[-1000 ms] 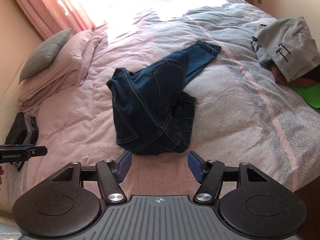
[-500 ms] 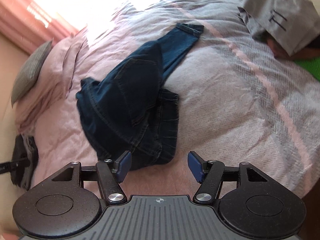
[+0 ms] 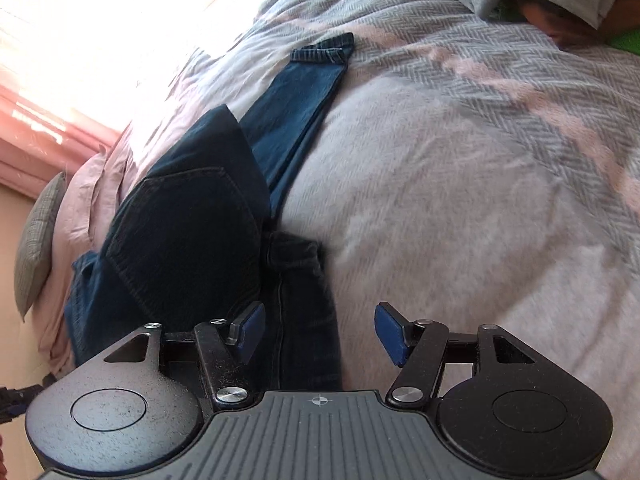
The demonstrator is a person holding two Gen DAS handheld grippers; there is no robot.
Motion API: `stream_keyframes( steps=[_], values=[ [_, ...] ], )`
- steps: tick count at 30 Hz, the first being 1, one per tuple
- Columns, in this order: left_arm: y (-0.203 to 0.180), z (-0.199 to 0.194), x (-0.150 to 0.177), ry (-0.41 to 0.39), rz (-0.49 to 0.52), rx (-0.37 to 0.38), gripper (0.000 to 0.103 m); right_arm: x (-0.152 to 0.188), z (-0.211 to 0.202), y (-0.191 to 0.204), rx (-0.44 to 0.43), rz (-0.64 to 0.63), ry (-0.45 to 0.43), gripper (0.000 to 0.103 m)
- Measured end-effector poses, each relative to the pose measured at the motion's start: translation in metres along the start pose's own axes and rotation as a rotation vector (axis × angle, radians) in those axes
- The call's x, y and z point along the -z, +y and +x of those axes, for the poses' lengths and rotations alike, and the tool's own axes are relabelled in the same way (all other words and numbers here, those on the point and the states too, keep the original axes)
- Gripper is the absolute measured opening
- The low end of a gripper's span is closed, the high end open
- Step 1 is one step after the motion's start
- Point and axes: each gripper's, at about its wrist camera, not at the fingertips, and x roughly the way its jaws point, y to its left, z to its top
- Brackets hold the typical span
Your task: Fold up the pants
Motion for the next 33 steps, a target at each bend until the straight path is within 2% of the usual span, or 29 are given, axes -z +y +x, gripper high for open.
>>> stream_keyframes(
  steps=[4,8,9,12,13,14,19,20,21,23,26,27,31,33],
  values=[
    [-0.003,0.047,-0.042,0.002,0.034,0.093,0.064,-0.003,0.035,-0.002,-0.012,0.051,-0.012,0.059],
    [-0.012,0.089,-0.077,0.014,0.027,0.145,0.064,0.001,0.079,-0.005,-0.092,0.14,0.043,0.056],
    [-0.014,0.097,-0.084,0.017,0.026,0.152,0.064,0.003,0.087,-0.004,-0.093,0.154,0.048,0.036],
    [-0.023,0.118,-0.1,0.032,0.034,0.168,0.064,0.005,0.078,-0.003,-0.089,0.173,0.0,0.031],
    [-0.026,0.122,-0.103,0.035,0.043,0.177,0.064,0.004,0.067,-0.002,-0.091,0.168,-0.036,0.023],
    [-0.031,0.128,-0.108,0.039,0.059,0.188,0.064,0.002,0.045,-0.003,-0.085,0.179,-0.094,0.007],
    [-0.068,0.151,-0.132,0.029,0.216,0.251,0.064,-0.023,-0.071,-0.037,0.071,0.26,-0.368,0.007],
    [-0.079,0.156,-0.137,0.023,0.253,0.267,0.064,-0.03,-0.099,-0.046,0.091,0.272,-0.447,0.007],
    [-0.092,0.16,-0.143,0.016,0.29,0.287,0.064,-0.038,-0.126,-0.051,0.157,0.253,-0.524,0.007],
    [-0.122,0.171,-0.154,0.005,0.364,0.327,0.064,-0.055,-0.158,-0.054,0.288,0.194,-0.604,0.007],
    [-0.174,0.189,-0.17,-0.008,0.465,0.379,0.064,-0.07,-0.187,-0.071,0.444,0.164,-0.665,0.007],
    [-0.192,0.196,-0.176,-0.007,0.494,0.405,0.064,-0.071,-0.19,-0.076,0.485,0.142,-0.654,0.007],
    [-0.268,0.227,-0.199,0.004,0.599,0.51,0.069,-0.07,-0.177,-0.101,0.524,0.184,-0.602,0.008],
    [-0.3,0.244,-0.211,0.023,0.624,0.526,0.07,-0.066,-0.172,-0.112,0.534,0.188,-0.58,0.008]
  ],
)
